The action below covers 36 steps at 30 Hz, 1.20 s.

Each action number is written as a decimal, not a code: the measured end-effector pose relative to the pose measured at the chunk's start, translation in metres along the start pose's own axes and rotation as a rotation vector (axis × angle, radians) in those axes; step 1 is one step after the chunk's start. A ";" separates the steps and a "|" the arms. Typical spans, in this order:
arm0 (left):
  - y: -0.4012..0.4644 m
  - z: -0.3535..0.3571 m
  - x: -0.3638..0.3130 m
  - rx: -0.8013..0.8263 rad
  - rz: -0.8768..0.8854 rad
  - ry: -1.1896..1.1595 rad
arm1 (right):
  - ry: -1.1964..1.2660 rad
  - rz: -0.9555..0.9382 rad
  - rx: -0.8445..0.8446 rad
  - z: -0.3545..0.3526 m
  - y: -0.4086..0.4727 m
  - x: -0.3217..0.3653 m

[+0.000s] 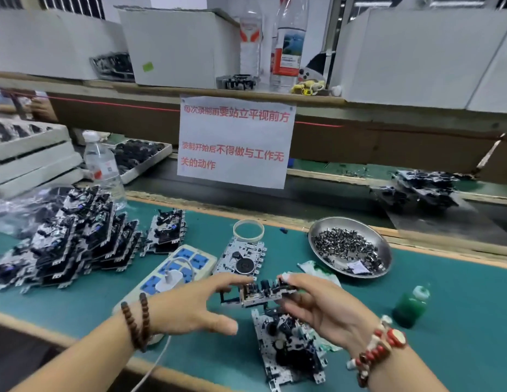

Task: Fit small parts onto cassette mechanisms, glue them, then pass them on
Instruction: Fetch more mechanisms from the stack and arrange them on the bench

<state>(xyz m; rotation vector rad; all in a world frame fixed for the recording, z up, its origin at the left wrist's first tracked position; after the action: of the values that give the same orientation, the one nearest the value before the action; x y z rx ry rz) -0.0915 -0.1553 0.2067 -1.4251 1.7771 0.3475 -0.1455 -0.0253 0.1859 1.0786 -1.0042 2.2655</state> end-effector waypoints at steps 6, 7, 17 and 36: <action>-0.012 -0.014 0.006 -0.529 0.030 -0.102 | 0.047 -0.004 0.012 0.014 0.002 0.007; -0.013 -0.015 0.019 -0.558 -0.023 -0.277 | 0.016 -0.011 0.010 0.014 0.002 0.009; -0.021 0.038 0.086 -0.481 -0.471 -1.007 | -1.313 0.035 -0.280 -0.030 0.016 0.002; -0.026 0.039 0.103 -0.402 -0.676 -0.620 | -1.269 0.253 -0.260 -0.064 0.042 -0.028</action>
<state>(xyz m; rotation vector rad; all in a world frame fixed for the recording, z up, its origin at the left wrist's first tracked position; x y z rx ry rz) -0.0553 -0.2087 0.1136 -1.8402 0.6955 0.7080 -0.1864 -0.0054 0.1183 2.4058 -1.8671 1.3300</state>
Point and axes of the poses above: each hand's wrist, its own y-axis towards the middle knuckle, its own z-axis out of the palm, x = y × z, the point moved 10 cm from there along y, towards the middle knuckle, and after that the axes turned 6 degrees about x, right-handed, at the moved point
